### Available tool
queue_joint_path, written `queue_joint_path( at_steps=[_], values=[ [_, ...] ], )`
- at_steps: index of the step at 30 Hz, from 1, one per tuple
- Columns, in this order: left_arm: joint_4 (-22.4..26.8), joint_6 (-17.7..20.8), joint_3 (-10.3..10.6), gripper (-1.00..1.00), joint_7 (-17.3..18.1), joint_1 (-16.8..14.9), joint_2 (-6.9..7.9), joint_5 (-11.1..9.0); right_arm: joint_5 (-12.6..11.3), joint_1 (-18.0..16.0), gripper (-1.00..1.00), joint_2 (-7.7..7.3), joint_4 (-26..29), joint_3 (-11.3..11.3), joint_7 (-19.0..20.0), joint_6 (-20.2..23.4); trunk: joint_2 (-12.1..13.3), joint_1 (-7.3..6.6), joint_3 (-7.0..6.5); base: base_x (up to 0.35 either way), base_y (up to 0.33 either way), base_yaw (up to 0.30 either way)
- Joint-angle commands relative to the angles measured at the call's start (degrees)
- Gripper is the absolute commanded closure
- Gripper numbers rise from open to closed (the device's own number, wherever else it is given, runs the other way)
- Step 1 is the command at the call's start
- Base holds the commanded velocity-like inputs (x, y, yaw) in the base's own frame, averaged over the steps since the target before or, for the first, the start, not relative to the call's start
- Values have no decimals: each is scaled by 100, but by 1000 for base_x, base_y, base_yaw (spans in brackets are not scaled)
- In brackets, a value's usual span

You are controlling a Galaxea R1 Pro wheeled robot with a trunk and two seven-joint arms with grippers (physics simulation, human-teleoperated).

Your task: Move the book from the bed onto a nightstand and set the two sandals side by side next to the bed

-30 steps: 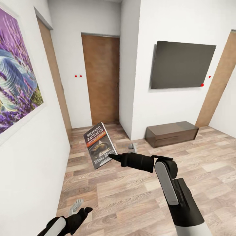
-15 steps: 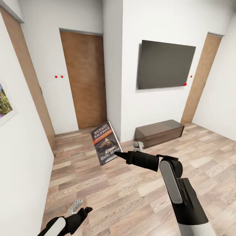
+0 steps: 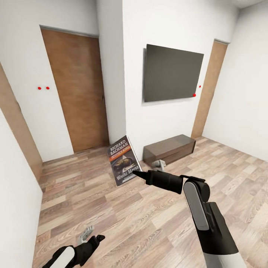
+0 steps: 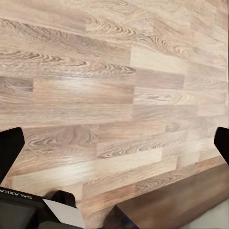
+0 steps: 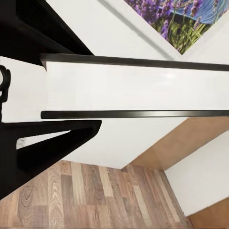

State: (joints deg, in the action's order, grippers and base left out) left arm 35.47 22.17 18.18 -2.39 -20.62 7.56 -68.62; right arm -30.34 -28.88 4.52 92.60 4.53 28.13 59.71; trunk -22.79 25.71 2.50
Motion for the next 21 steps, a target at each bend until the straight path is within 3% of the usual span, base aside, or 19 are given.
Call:
queue_joint_path(
  at_steps=[1, 5, 10, 11, 21],
  values=[
    [10, 1, 29, -100, -25, -4, 9, -48, 9, -8, 100, 5, 1, -7, 53, 29, -12, 7, 13, 295, 99, -266],
    [22, -1, 33, -100, -25, -4, 9, -47, 10, -5, 100, 6, 3, -45, 48, 29, -12, 7, 13, 308, 53, -266],
    [29, -2, 36, -100, -30, -4, 9, -46, 13, -10, 100, 15, 1, -288, -44, 29, -12, 7, 13, 322, 11, -266],
    [30, -3, 36, -100, -32, -4, 9, -46, 7, -17, 100, 22, 0, -475, -447, 29, -12, 7, 13, 324, 2, -266],
    [38, -22, 36, -100, 2, -4, 7, -48, 2, -31, 100, 9, 3, -586, -758, 29, -12, 7, 13, 325, -15, -267]
  ],
)
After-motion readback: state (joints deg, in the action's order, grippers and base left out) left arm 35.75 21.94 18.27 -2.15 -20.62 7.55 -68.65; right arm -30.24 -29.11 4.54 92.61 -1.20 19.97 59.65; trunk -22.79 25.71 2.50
